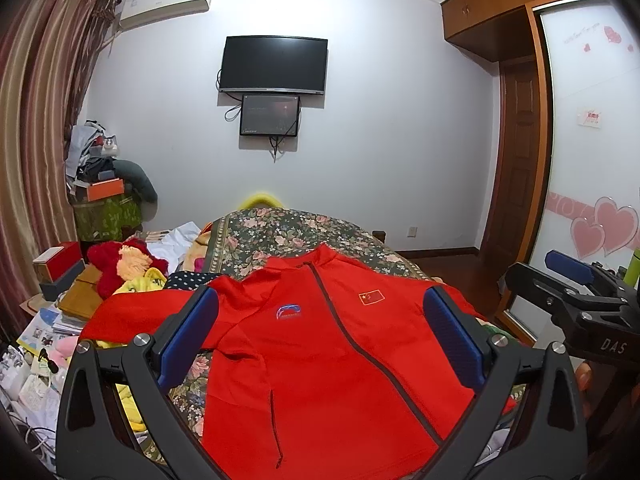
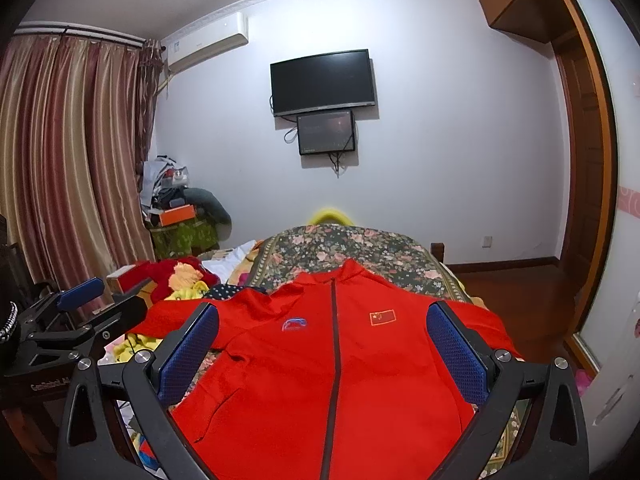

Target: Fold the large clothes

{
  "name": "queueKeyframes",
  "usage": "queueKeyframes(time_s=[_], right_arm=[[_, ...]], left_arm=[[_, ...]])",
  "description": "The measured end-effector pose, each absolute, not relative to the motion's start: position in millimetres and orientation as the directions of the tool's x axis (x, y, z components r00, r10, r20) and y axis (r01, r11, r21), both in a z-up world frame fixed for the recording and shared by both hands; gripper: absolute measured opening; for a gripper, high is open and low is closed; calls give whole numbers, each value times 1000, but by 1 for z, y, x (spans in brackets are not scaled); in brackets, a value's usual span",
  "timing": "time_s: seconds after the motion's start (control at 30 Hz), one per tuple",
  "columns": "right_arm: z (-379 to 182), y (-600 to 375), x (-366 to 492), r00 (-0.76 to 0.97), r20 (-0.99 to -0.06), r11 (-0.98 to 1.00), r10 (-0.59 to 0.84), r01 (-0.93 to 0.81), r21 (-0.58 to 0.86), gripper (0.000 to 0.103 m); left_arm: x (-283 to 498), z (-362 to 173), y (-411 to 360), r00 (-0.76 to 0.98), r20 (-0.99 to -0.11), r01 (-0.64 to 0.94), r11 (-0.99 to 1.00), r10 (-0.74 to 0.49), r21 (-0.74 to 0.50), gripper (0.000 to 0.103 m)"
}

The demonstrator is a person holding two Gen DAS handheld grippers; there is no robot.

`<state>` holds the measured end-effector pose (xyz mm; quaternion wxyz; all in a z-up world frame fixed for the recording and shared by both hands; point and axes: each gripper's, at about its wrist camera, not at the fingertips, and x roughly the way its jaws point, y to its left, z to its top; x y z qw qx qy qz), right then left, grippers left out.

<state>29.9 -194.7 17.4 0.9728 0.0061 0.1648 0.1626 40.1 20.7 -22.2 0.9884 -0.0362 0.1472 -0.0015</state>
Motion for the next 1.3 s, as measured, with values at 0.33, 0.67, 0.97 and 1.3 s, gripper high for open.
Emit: queueKeyframes(time_s=[0.33, 0.67, 0.97, 1.3], right_arm=[[4, -173, 87, 874, -379, 949, 305, -312, 43, 103], [-40, -141, 193, 824, -501, 950, 262, -313, -17, 103], [-117, -113, 295, 723, -658, 941, 210, -332, -65, 103], [-187, -103, 364, 592, -781, 941, 197, -337, -18, 103]], left_arm=[[75, -38, 55, 945, -326, -63, 993, 28, -96, 103], [148, -78, 131, 896, -426, -184, 979, 130, -90, 103], [212, -160, 227, 790, -604, -264, 947, 105, -182, 103], [245, -250, 353, 680, -733, -414, 839, 26, -354, 103]])
